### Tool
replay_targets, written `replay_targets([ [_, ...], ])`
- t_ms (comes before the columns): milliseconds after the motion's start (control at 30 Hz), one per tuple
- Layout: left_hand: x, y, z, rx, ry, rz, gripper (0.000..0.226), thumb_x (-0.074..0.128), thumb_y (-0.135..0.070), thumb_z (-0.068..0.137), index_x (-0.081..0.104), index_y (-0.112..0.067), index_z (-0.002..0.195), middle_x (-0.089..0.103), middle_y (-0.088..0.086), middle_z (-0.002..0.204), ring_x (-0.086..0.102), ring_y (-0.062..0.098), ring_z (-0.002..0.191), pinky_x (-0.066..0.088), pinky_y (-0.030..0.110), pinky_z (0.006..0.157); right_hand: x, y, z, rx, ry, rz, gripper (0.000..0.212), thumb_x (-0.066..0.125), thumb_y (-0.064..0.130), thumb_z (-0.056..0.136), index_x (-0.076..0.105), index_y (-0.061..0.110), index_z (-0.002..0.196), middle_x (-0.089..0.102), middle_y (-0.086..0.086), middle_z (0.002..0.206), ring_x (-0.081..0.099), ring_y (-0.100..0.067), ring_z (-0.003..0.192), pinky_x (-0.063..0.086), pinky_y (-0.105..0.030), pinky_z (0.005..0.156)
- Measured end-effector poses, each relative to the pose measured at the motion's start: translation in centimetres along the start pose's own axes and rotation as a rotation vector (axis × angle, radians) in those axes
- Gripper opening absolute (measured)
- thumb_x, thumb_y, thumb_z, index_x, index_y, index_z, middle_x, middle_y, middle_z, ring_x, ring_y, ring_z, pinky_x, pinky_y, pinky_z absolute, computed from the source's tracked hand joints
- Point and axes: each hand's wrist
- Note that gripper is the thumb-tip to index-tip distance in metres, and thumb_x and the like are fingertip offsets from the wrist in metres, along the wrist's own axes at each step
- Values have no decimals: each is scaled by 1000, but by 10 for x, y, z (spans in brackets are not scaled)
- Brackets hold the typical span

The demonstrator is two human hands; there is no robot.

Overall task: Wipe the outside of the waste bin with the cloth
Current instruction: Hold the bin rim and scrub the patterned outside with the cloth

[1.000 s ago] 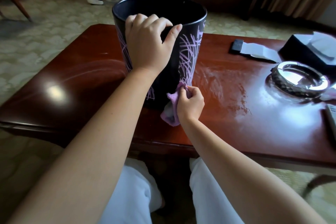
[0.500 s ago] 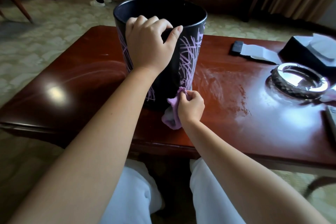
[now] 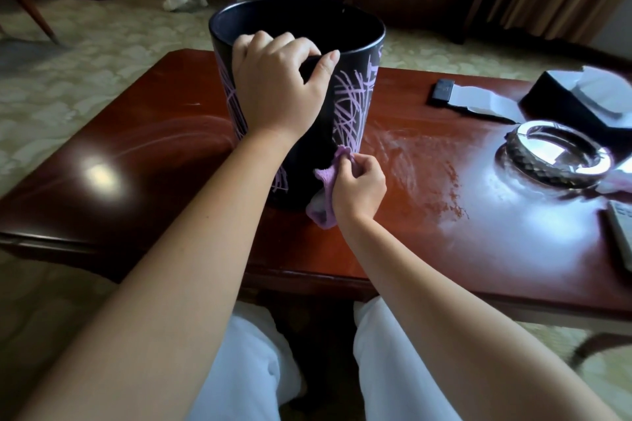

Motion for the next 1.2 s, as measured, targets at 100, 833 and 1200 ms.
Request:
replay_targets([
  [100,0,0,1,-4,-1,-2,33,58,-45,85,69,-17,69,64,-3,64,57,25,70,29,32,79,1,-8,-3,49,35,-47,14,58,35,91,60,22,85,59,13,77,53,-5,74,34,-10,56],
  [833,-2,-1,2,-43,30,-23,33,56,-43,86,68,-17,69,62,-4,64,54,23,71,28,31,84,0,0,-5,51,12,18,13,60,31,90,59,20,85,56,16,73,52,1,66,37,-3,54],
  [1200,-2,-2,1,-40,36,-11,33,53,-39,88,65,-17,67,60,-4,62,53,23,70,28,32,84,2,12,-8,-21,6,73,13,61,28,90,57,20,80,54,17,69,51,2,65,36,-4,56],
])
Point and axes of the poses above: each hand's wrist, its own z-axis towards the middle knuckle, its own x-axis out of the palm, y = z × x
